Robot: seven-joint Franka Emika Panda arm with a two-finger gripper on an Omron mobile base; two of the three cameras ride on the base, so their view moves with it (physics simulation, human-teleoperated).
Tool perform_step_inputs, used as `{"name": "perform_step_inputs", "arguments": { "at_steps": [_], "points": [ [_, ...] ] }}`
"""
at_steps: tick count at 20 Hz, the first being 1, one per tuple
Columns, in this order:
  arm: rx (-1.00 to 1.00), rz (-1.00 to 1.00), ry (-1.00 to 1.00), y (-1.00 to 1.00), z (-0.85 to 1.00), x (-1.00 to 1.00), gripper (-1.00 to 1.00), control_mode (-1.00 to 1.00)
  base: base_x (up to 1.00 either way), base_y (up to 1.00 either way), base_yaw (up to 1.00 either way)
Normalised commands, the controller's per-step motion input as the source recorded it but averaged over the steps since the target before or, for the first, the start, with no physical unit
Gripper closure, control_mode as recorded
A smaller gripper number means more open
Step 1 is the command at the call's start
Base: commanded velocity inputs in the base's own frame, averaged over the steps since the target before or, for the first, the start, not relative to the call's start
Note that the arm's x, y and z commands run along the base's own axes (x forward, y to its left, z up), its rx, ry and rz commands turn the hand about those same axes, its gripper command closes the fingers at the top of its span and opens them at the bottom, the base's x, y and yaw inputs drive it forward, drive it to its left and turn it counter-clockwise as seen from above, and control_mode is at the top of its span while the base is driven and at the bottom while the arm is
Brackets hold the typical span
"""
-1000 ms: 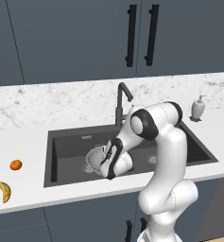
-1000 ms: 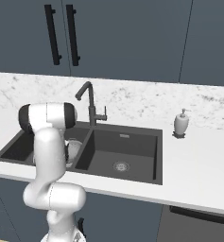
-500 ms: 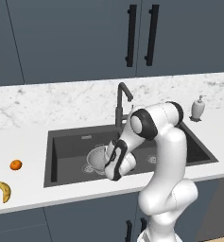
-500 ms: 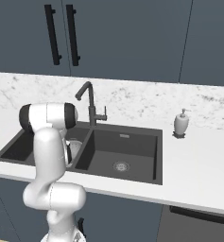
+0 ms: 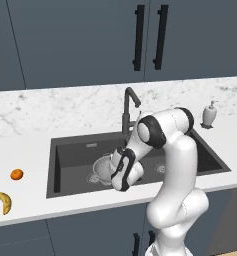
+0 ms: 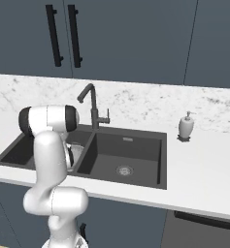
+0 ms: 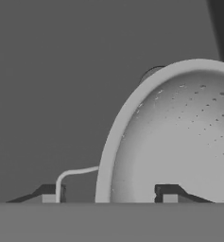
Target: Put the colander in the sink, put the banana, tangerine in the colander, and turn on the sink faucet and pour water over the colander.
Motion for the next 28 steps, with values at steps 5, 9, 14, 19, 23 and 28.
{"name": "perform_step_inputs", "arguments": {
  "at_steps": [5,9,14,19,23,28],
  "points": [
    [0.0,-0.04,-0.05,0.0,0.23,-0.06,-1.0,-1.0,0.0,0.0,0.0],
    [0.0,-0.11,-0.01,0.0,0.7,-0.09,-1.0,-1.0,0.0,0.0,0.0],
    [0.0,-0.12,0.0,0.0,0.72,-0.13,-1.0,-1.0,0.0,0.0,0.0],
    [0.0,-0.22,0.0,0.1,0.71,-0.17,-1.0,-1.0,0.0,0.0,0.0],
    [0.0,-0.31,0.01,0.17,0.85,-0.03,-1.0,-1.0,0.0,0.0,0.0],
    [0.06,-0.26,0.05,0.0,0.91,-0.08,-1.0,-1.0,0.0,0.0,0.0]
  ]
}}
